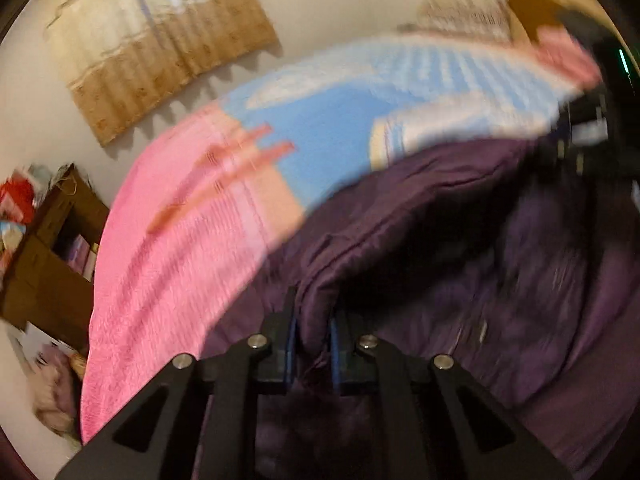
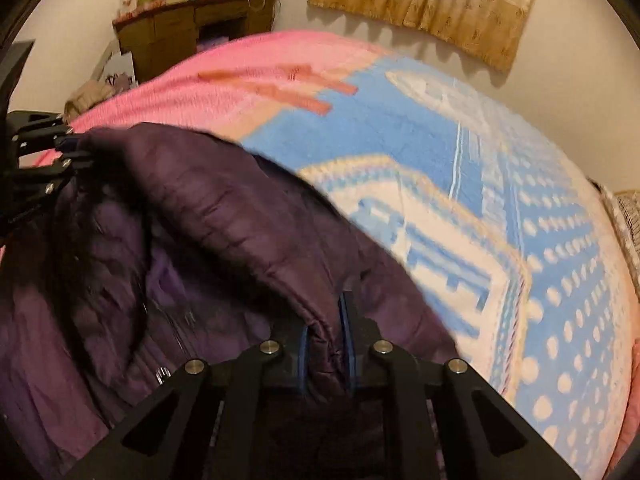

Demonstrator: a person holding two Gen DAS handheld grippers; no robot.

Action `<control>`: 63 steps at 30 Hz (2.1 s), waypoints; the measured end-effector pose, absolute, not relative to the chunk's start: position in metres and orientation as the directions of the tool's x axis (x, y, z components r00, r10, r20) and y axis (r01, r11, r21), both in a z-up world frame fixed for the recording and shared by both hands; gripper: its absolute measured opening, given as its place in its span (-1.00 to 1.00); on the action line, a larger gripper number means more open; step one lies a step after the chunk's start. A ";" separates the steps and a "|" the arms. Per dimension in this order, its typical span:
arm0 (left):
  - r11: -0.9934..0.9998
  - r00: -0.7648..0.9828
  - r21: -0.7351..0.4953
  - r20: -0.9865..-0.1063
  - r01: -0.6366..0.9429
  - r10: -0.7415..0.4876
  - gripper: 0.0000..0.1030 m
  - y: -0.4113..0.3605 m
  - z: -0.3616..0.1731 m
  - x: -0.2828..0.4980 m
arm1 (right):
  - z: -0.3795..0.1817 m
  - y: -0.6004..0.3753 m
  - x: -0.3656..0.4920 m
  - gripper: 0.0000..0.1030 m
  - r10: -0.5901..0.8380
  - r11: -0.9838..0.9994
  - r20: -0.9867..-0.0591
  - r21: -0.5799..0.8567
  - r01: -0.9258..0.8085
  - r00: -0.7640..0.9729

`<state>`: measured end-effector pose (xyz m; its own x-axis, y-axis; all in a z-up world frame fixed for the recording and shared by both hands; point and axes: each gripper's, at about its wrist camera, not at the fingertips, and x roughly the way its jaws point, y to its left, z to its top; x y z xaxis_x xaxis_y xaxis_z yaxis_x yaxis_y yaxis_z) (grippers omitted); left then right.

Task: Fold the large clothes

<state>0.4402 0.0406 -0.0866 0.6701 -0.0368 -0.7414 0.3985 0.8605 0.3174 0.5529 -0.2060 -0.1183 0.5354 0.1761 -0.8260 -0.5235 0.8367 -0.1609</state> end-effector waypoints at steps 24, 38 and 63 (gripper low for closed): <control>0.955 0.608 -0.087 -0.754 0.282 -0.248 0.14 0.037 -0.073 0.469 | -0.156 -0.222 0.531 -0.73 0.213 0.840 -0.767 -0.172 -0.514 0.605; 0.965 0.670 0.023 -0.724 0.261 -0.164 0.19 0.027 -0.117 0.443 | -0.068 -0.218 0.524 0.41 0.209 0.974 -0.712 0.088 -0.210 0.670; 0.971 0.674 0.019 -0.723 0.237 -0.151 0.24 0.030 -0.123 0.449 | -0.158 -0.194 0.550 0.23 0.142 0.985 -0.776 0.048 -0.167 0.614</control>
<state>0.4492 0.0300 -0.1226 0.6741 -0.1506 -0.7232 0.2371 0.9713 0.0188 0.5501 -0.1943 -0.1578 0.6143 0.1421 -0.7762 -0.1668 0.9848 0.0483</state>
